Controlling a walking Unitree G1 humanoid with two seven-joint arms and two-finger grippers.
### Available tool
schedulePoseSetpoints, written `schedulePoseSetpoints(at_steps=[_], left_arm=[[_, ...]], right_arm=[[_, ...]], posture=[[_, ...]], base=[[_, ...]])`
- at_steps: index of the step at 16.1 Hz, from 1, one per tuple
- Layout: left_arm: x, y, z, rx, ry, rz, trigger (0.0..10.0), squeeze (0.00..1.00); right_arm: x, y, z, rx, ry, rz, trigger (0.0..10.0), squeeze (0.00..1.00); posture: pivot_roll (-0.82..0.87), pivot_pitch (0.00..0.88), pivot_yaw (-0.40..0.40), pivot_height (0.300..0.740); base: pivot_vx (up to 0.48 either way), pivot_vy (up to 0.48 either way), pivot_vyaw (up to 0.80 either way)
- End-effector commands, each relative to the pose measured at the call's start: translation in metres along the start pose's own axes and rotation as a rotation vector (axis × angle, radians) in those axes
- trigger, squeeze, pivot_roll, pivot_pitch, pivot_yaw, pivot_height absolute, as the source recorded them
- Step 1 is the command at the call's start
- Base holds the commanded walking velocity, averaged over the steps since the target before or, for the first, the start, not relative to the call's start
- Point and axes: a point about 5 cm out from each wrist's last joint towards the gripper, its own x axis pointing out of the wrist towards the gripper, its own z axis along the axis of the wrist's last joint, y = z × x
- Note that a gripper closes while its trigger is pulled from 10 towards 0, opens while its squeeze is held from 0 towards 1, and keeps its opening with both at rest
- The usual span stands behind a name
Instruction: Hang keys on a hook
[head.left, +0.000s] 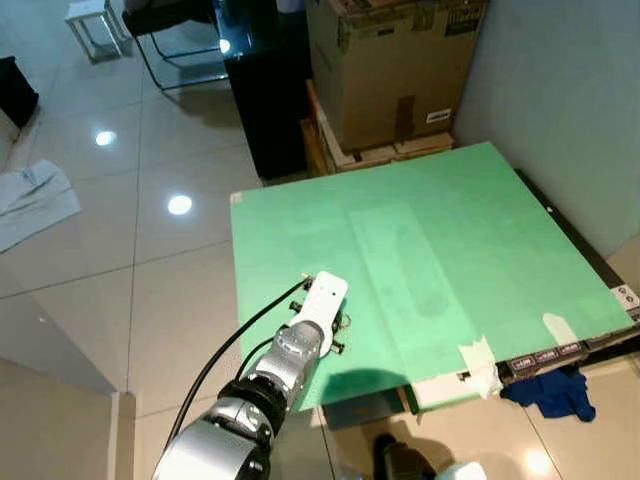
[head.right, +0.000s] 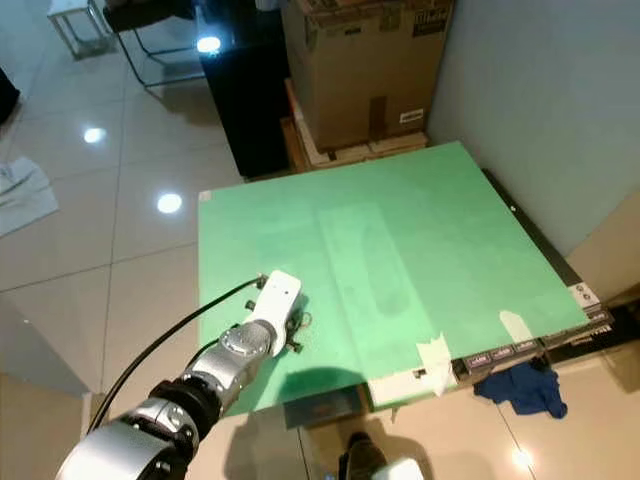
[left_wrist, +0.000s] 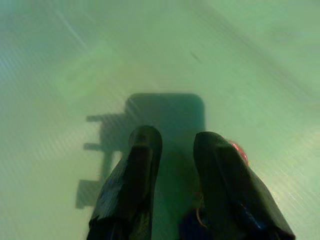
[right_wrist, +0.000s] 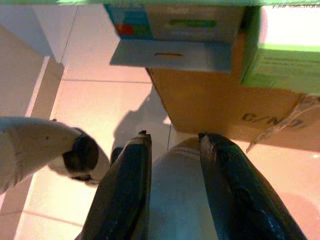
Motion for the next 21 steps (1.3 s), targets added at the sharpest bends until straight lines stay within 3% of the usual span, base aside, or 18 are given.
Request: schedulePoseSetpoints(at_steps=[1,5,7,11,16,20,21], left_arm=[[-0.001,-0.012,0.001,0.019,-0.034,-0.037,10.0,0.00],[-0.002,-0.014,0.003,-0.010,-0.040,-0.048,10.0,0.00],[-0.003,-0.011,-0.001,-0.026,-0.018,-0.049,10.0,0.00],[-0.004,-0.010,-0.012,-0.036,0.030,-0.053,10.0,0.00],[-0.005,-0.015,-0.021,-0.032,0.072,-0.055,10.0,0.00],[-0.006,-0.019,-0.023,-0.026,0.081,-0.070,10.0,0.00],[-0.006,-0.020,-0.025,-0.022,0.086,-0.076,9.6,0.00]], right_arm=[[-0.003,0.000,-0.020,0.031,0.071,0.008,10.0,0.00],[-0.004,0.004,-0.020,0.027,0.055,0.013,10.0,0.00],[-0.001,0.007,-0.015,0.034,-0.005,-0.002,10.0,0.00],[-0.013,0.013,0.035,0.010,-0.150,-0.033,10.0,0.00],[-0.019,0.018,0.063,-0.004,-0.187,-0.040,10.0,0.00],[-0.022,0.021,0.069,0.001,-0.165,-0.035,10.0,0.00],[-0.022,0.022,0.069,0.003,-0.158,-0.032,10.0,0.00]], posture=[[-0.34,0.217,0.102,0.740],[-0.34,0.211,0.101,0.740],[-0.34,0.207,0.102,0.740],[-0.34,0.205,0.101,0.740],[-0.34,0.209,0.099,0.740],[-0.35,0.215,0.100,0.740],[-0.34,0.215,0.101,0.740]], base=[[0.000,0.000,0.00],[0.000,0.000,0.00],[0.000,0.000,0.00],[0.000,0.000,0.00],[0.000,0.000,0.00],[0.000,0.000,0.00],[0.000,0.000,0.00]])
